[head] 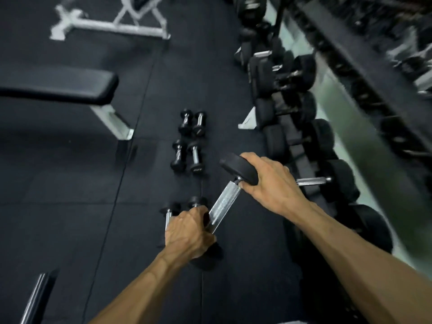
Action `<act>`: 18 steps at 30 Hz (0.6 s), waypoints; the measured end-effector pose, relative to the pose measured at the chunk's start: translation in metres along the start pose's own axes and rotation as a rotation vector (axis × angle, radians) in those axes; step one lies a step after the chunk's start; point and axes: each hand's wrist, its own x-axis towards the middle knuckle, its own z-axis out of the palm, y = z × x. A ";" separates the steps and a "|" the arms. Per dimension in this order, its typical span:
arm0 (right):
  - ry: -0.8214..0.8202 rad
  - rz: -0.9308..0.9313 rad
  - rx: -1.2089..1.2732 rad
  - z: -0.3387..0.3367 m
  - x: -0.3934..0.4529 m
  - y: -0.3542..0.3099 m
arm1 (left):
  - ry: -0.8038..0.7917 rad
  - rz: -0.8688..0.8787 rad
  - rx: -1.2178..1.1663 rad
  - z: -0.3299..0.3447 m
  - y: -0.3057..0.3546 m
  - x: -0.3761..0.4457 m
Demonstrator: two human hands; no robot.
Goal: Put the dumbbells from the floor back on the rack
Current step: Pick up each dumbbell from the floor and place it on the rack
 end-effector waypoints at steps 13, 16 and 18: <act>0.178 0.050 -0.169 -0.214 -0.026 0.078 | -0.004 0.227 -0.108 -0.067 0.199 0.004; 0.246 0.091 -0.178 -0.240 -0.037 0.097 | -0.025 0.303 -0.085 -0.072 0.234 0.008; 0.269 0.129 -0.170 -0.254 -0.047 0.113 | -0.040 0.356 -0.081 -0.072 0.258 0.010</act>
